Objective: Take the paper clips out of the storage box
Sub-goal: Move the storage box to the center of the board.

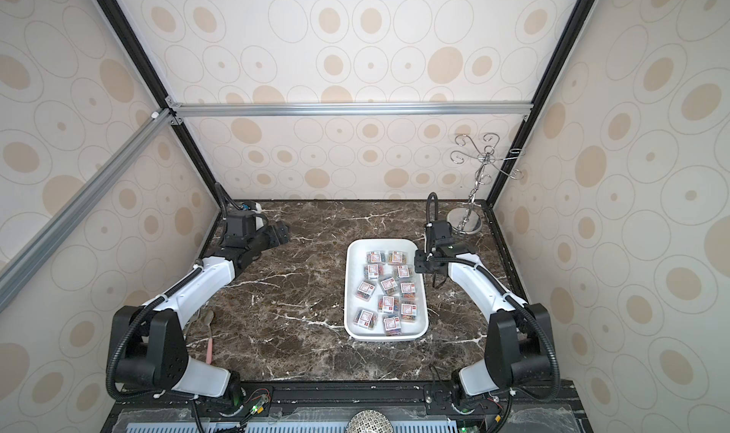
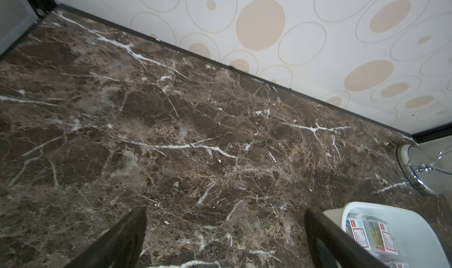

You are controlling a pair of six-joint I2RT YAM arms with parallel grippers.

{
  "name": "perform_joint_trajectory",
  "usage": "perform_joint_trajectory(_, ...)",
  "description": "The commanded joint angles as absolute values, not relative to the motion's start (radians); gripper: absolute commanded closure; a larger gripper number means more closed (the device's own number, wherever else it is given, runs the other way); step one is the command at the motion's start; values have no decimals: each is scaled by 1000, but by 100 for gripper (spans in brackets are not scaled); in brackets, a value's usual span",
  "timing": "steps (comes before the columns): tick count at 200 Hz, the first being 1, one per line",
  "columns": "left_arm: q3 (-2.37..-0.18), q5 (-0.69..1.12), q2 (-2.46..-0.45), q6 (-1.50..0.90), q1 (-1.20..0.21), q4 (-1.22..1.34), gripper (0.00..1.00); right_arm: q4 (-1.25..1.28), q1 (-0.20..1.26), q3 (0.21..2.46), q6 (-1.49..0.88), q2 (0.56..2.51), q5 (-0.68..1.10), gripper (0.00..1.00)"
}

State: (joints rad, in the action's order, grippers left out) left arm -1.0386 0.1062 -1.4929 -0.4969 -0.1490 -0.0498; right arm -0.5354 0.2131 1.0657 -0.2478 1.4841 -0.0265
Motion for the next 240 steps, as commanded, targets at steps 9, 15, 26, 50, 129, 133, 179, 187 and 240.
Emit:
perform_joint_trajectory(9,-1112,163,-1529,-483,-180,-84,3,-564,218,1054,-265,1537,-1,61)
perform_joint_trajectory(15,-1119,170,-1538,-474,-187,-85,4,-565,219,1055,-264,1548,-3,62)
perform_joint_trajectory(26,-1131,176,-1552,-456,-201,-90,4,-562,219,1057,-260,1568,-3,64)
perform_joint_trajectory(50,-1136,148,-1564,-438,-222,-87,6,-557,219,1066,-254,1607,7,69)
perform_joint_trajectory(129,-1215,106,-1596,-409,-276,-156,8,-563,253,1127,-305,1685,23,84)
perform_joint_trajectory(133,-1221,105,-1599,-406,-283,-163,8,-562,257,1133,-312,1690,24,85)
perform_joint_trajectory(179,-1309,34,-1630,-363,-365,-273,11,-547,320,1214,-400,1766,4,89)
perform_joint_trajectory(187,-1314,23,-1631,-363,-384,-276,11,-543,329,1229,-413,1780,-4,89)
perform_joint_trajectory(240,-1411,-40,-1692,-296,-500,-365,14,-532,347,1342,-440,1871,7,90)
